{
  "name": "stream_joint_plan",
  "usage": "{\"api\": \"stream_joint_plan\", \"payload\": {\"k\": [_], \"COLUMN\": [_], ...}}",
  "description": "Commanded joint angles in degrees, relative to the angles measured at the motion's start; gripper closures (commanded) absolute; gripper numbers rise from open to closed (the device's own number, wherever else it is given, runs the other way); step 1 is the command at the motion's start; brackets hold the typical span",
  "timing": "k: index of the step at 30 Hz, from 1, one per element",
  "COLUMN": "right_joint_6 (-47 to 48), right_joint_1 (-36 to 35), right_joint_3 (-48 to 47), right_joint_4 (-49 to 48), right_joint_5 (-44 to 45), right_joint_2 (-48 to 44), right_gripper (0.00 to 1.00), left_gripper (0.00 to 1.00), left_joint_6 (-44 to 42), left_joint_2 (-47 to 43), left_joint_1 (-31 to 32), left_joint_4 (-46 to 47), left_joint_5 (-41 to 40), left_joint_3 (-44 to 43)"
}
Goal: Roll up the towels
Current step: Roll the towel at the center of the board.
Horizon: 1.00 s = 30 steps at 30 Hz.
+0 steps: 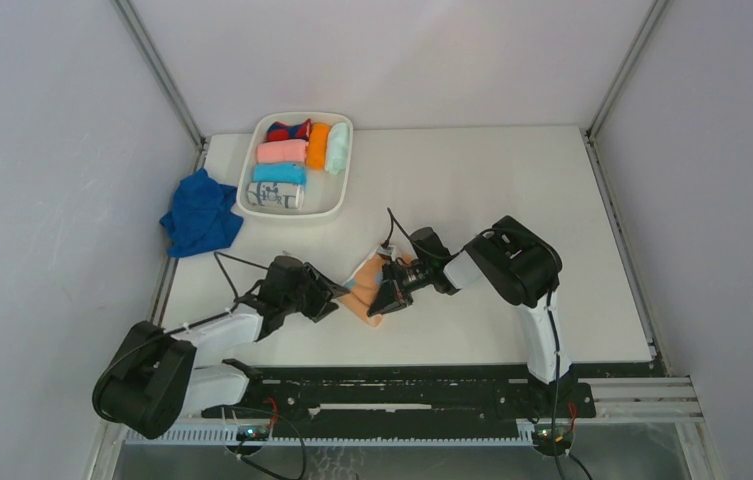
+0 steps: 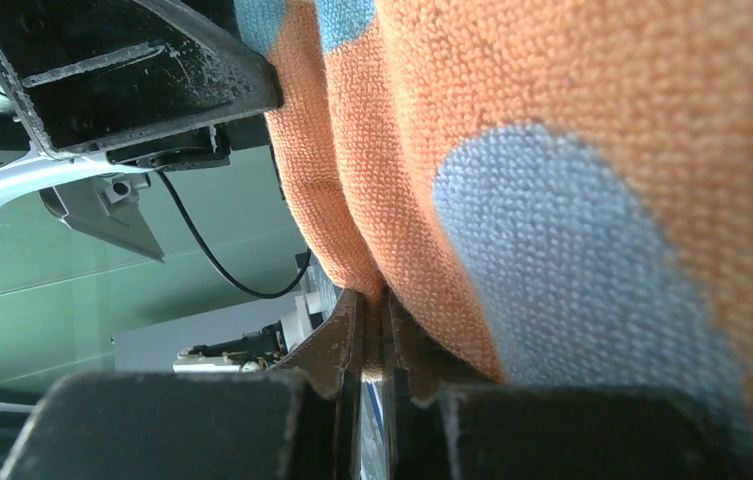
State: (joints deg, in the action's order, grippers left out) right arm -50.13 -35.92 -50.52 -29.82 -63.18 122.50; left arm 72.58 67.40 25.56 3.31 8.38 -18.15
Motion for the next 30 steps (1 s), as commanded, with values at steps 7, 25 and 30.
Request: {"api": "stream_joint_plan", "payload": {"k": [7, 25, 30], "right_joint_6": [3.3, 36.6, 42.4], "right_joint_1": [0.8, -16.1, -25.2], "right_joint_3": [1.0, -5.0, -5.5], "right_joint_4": [4.9, 39.5, 38.9], "right_joint_5": [5.4, 48.2, 64.2], "right_joint_2": [-1.0, -29.4, -32.2], "right_gripper": [1.0, 0.58, 0.49], "left_gripper": [0.61, 0.94, 0.94], "left_joint_6": [-1.6, -8.0, -9.3], "left_joint_2": [8.2, 5.9, 6.8], "left_joint_1": [1.3, 1.3, 1.2], "left_joint_4": [2.1, -15.7, -18.7], "left_joint_5": [-2.2, -3.3, -3.1], "left_joint_3": [-1.2, -8.4, -10.5]}}
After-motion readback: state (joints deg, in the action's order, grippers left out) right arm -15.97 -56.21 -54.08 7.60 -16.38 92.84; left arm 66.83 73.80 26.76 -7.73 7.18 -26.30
